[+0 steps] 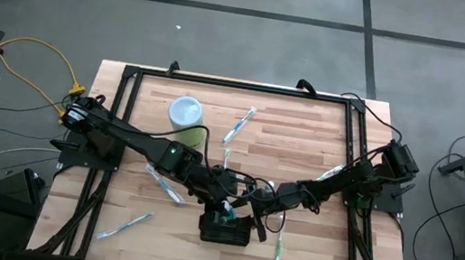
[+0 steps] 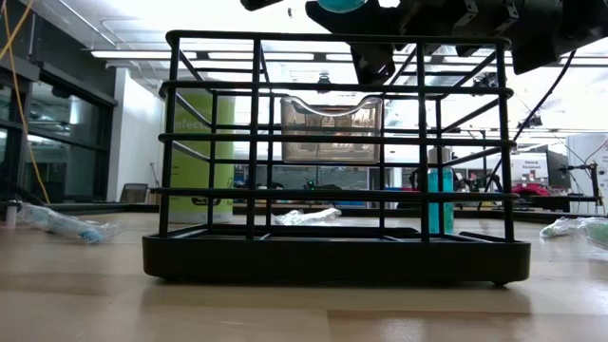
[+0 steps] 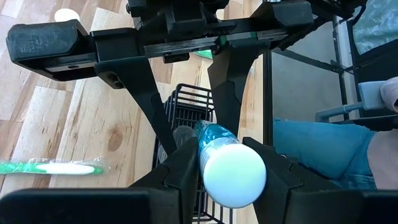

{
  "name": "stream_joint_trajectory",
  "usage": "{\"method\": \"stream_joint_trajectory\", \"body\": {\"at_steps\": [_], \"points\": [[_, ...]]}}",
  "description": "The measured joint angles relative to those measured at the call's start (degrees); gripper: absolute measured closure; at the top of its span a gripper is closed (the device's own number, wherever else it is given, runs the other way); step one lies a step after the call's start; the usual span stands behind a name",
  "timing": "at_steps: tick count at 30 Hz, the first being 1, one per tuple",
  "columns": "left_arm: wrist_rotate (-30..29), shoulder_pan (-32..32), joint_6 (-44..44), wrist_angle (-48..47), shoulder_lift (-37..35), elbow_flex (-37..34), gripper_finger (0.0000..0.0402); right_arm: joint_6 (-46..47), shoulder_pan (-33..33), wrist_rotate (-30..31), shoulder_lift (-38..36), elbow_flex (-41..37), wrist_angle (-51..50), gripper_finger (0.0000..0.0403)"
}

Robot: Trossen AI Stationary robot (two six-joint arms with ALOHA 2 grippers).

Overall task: Pick & Place toothbrushing station
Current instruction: Put the bottom mouthwash into the mesh organizer

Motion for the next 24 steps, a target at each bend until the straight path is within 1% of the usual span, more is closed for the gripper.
{"method": "stream_joint_trajectory", "body": {"at_steps": [8, 11, 16, 24], "points": [[0.0, 0.0, 0.0, 0.0, 0.0, 0.0, 0.0291, 0.0, 0.0, -0.8, -1.7, 0.0, -0.5, 0.023], [0.0, -0.1, 0.0, 0.0, 0.0, 0.0, 0.0291, 0.0, 0.0, -1.9, -3.4, 0.0, -2.8, 0.023], [-0.1, -0.5, 0.0, 0.0, 0.0, 0.0, 0.0291, 0.2, 0.1, -1.8, -6.1, 0.0, -9.9, 0.023], [-0.1, -0.8, 0.0, 0.0, 0.0, 0.0, 0.0291, 1.4, 0.2, -2.6, -10.4, 0.0, -16.5, 0.023]]}}
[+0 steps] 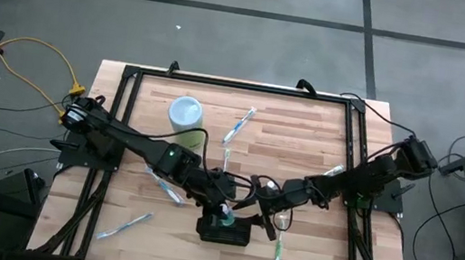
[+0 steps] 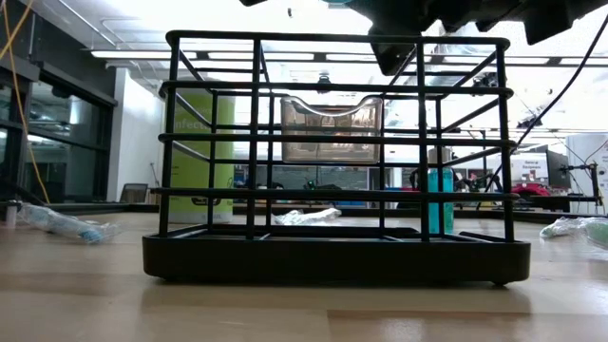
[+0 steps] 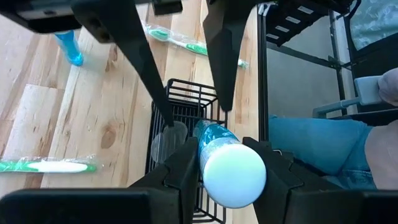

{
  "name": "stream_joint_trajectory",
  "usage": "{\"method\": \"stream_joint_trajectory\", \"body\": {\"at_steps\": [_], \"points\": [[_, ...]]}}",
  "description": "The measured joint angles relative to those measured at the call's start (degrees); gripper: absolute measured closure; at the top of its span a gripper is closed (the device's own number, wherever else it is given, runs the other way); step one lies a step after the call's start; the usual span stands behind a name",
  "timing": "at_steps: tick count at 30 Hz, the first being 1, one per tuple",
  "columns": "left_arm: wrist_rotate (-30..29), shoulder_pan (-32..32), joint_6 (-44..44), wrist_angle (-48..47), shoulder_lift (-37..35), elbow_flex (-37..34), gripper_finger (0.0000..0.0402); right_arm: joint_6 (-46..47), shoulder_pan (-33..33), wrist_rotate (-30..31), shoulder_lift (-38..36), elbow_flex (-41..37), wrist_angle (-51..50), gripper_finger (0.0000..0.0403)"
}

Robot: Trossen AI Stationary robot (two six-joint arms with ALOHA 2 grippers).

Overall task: Pick & Place toothbrushing station
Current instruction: Put the bottom mouthwash into the mesh organizer

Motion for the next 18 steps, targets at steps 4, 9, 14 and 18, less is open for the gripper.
{"method": "stream_joint_trajectory", "body": {"at_steps": [4, 9, 14, 18], "points": [[0.0, 0.0, 0.0, 0.0, 0.0, 0.0, 0.0291, 0.5, 0.1, -1.9, -1.8, 0.0, -2.7, 0.023], [-0.1, 0.0, 0.4, 0.0, 0.0, 0.0, 0.0301, 1.9, 0.7, -1.9, -4.6, 0.0, -8.4, 0.023], [-0.1, -0.1, 2.3, 0.0, 0.0, 0.0, 0.0302, 2.9, 2.5, -1.9, -8.4, 0.0, -13.7, 0.023], [-0.2, -1.0, 4.3, 0.0, 0.0, 0.0, 0.0302, 3.2, 4.7, -1.7, -11.7, 0.0, -16.4, 0.023]]}}
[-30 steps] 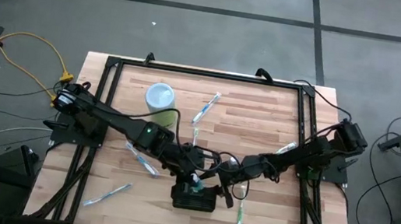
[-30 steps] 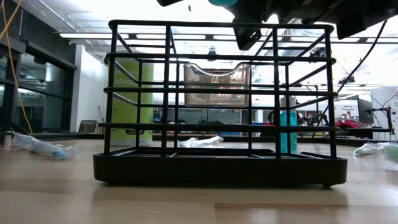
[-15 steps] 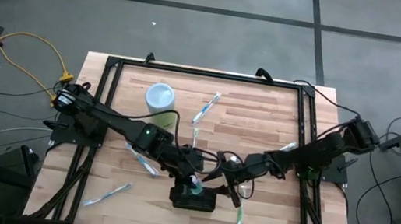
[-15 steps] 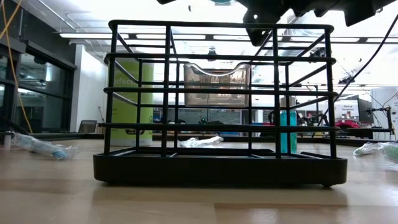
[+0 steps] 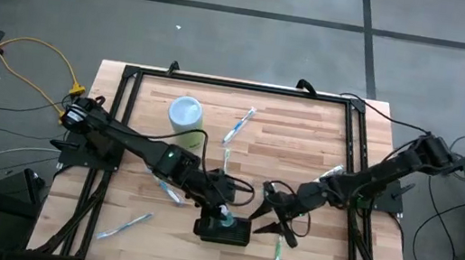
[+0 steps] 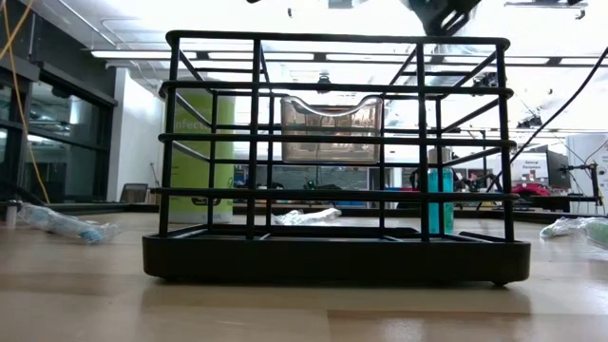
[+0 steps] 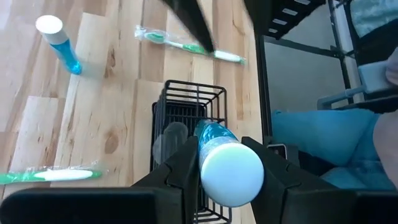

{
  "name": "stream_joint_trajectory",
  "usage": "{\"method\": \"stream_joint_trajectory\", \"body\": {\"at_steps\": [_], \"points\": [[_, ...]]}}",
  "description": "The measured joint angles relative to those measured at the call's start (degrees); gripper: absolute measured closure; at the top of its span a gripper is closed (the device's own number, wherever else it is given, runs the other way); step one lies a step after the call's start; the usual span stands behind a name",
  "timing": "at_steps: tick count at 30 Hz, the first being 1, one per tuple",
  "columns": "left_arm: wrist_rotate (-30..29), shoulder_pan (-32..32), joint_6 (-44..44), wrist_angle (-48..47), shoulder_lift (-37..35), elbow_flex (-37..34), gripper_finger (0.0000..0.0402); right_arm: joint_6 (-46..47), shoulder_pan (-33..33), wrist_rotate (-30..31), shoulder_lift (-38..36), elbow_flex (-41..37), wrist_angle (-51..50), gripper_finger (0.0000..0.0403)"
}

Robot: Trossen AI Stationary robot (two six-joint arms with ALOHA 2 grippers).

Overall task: Pick & Place toothbrushing station
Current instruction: Put the bottom mouthwash into the mesh organizer

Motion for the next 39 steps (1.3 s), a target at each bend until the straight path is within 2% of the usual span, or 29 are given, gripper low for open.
{"method": "stream_joint_trajectory", "body": {"at_steps": [7, 13, 23, 27, 33, 36, 39], "points": [[-2.5, -1.8, 0.3, 0.5, 0.0, 0.0, 0.0302, -0.3, 3.3, 1.3, -2.1, 0.0, -2.8, 0.023], [-2.8, -2.9, 0.3, 2.0, 0.0, 0.0, 0.0302, 3.0, 4.9, 1.4, -4.1, 0.0, -9.4, 0.023], [-2.9, -3.3, 1.4, 2.0, 0.0, 0.9, 0.0302, 5.3, 7.5, 1.2, -4.8, 0.0, -12.0, 0.023], [-2.9, -3.4, 3.6, 2.1, 0.0, 1.8, 0.0302, 7.3, 8.3, -1.7, -5.1, 0.0, -15.1, 0.023], [-4.4, -3.5, 3.9, 0.4, 0.0, 1.9, 0.0302, 15.7, 11.5, -7.2, -5.4, 0.0, -21.7, 0.023], [-5.1, -3.4, 3.8, 0.0, 0.0, 1.9, 0.0302, 17.6, 14.2, -6.0, -5.4, 0.0, -24.6, 0.023], [-5.2, -3.5, 3.8, 0.0, 0.0, 1.9, 0.0302, 19.2, 16.9, -0.6, -5.4, 0.0, -27.3, 0.023]]}}
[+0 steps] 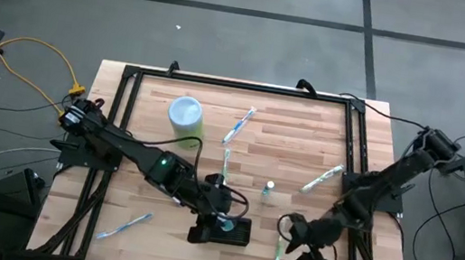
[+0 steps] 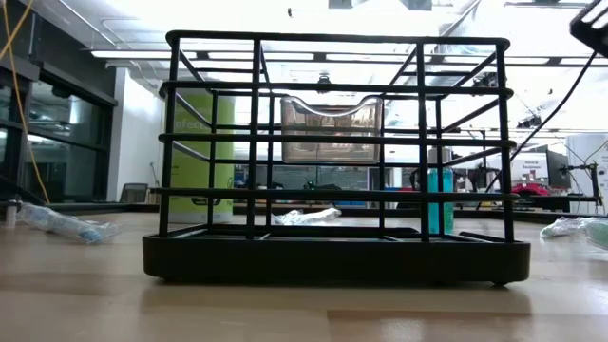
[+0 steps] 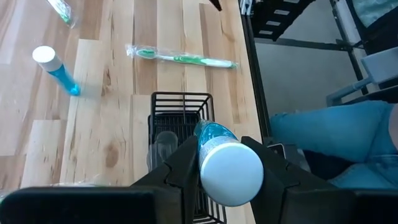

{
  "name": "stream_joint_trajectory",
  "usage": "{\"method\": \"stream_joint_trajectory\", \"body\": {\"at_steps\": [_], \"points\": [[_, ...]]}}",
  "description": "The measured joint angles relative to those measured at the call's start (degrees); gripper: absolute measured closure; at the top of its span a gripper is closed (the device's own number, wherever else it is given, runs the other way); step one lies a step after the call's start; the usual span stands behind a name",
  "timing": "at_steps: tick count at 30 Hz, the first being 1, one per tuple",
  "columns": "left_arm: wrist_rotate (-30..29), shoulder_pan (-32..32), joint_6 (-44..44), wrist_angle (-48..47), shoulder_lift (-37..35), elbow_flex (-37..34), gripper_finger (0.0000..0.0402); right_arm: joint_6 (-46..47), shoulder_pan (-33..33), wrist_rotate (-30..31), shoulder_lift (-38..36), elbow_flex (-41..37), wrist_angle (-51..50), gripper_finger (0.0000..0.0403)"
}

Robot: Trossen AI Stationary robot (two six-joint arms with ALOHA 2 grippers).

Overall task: Pick & Place toothbrushing station
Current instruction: Put the bottom mouthwash into the mesh organizer

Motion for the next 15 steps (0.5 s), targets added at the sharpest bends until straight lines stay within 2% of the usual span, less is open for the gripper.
{"method": "stream_joint_trajectory", "body": {"at_steps": [4, 9, 15], "points": [[-0.1, 0.0, 0.0, 0.0, 0.0, 0.0, 0.0302, 2.7, 4.8, 10.4, -0.2, 0.0, -4.4, 0.023], [-0.3, 0.0, 0.0, 0.0, 0.0, 0.0, 0.0302, 4.4, 11.3, 23.8, -1.6, 0.0, -5.1, 0.023], [-0.3, 0.0, -0.2, 0.0, 0.0, 0.0, 0.0302, 4.4, 21.0, 44.4, -5.1, 0.0, -8.5, 0.023]]}}
